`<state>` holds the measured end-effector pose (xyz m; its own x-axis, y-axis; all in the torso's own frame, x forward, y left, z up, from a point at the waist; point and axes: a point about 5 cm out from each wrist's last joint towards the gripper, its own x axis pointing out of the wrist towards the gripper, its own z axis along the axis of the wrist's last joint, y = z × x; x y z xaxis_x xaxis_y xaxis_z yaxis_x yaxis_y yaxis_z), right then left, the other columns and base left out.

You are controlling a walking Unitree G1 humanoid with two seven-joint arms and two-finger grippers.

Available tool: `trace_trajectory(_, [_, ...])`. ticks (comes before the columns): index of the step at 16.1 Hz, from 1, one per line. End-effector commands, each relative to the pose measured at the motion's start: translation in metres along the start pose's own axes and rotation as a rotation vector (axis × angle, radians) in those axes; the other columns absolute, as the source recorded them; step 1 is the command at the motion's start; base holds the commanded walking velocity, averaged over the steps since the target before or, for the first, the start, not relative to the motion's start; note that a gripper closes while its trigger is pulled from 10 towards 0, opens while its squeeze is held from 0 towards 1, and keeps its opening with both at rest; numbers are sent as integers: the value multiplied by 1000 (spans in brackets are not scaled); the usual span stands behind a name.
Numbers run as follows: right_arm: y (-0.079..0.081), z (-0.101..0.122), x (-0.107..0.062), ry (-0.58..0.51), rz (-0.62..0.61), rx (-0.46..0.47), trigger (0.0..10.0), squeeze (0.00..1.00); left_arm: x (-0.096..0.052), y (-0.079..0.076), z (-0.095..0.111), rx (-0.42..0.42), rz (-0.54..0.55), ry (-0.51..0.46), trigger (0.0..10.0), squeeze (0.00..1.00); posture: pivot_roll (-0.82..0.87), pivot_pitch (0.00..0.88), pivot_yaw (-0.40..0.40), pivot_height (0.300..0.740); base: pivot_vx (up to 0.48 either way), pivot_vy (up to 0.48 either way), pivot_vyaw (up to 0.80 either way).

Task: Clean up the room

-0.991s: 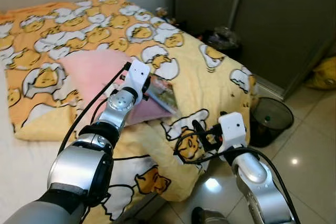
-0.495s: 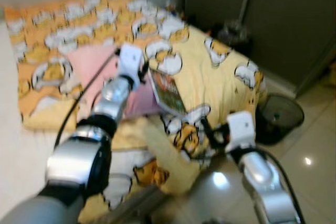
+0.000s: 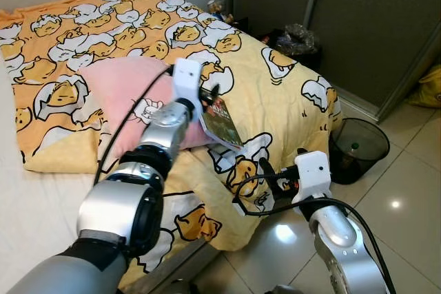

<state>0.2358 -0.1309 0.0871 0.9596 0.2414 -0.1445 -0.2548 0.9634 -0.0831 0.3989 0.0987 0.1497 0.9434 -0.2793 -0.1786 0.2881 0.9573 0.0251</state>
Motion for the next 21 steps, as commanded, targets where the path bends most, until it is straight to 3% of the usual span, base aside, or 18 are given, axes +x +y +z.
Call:
trace_trajectory(1, [4, 2, -7, -12, 16, -11, 10000, 0, 1, 2, 1, 32, 43, 36, 10000, 1000, -295, 77, 93, 740, 0, 0, 0])
trace_trajectory(3, [4, -3, -21, 10, 22, -8, 10000, 0, 2, -2, 0, 65, 67, 35, 10000, 1000, -320, 97, 97, 740, 0, 0, 0])
trace_trajectory(4, [5, -5, -35, 27, 25, -9, 10000, 0, 2, -3, -3, 131, 99, 38, 10000, 1000, -347, 120, 103, 740, 0, 0, 0])
trace_trajectory(6, [8, -3, -45, 33, 33, -5, 10000, 0, 2, -5, -4, 189, 145, 38, 10000, 1000, -371, 138, 108, 740, 0, 0, 0])
trace_trajectory(9, [17, 6, -57, 23, 31, 10, 10000, 0, 1, -7, -12, 173, 183, 85, 10000, 1000, -414, 182, 121, 740, 0, 0, 0])
trace_trajectory(10, [19, 8, -61, 23, 32, 16, 10000, 0, 1, -7, -13, 136, 186, 94, 10000, 0, -421, 193, 122, 740, 0, 0, 0])
trace_trajectory(13, [21, 10, -70, 41, 28, 25, 10000, 0, -1, 1, -16, 117, 239, 112, 10000, 0, -436, 218, 120, 740, 0, 0, 0])
trace_trajectory(15, [21, 10, -75, 55, 19, 27, 10000, 0, -2, 12, -7, 159, 319, 58, 10000, 0, -440, 227, 117, 740, 0, 0, 0])
trace_trajectory(21, [21, 11, -76, 71, 22, 27, 10000, 0, -6, 16, -15, 189, 369, 45, 10000, 0, -438, 235, 113, 740, 0, 0, 0])
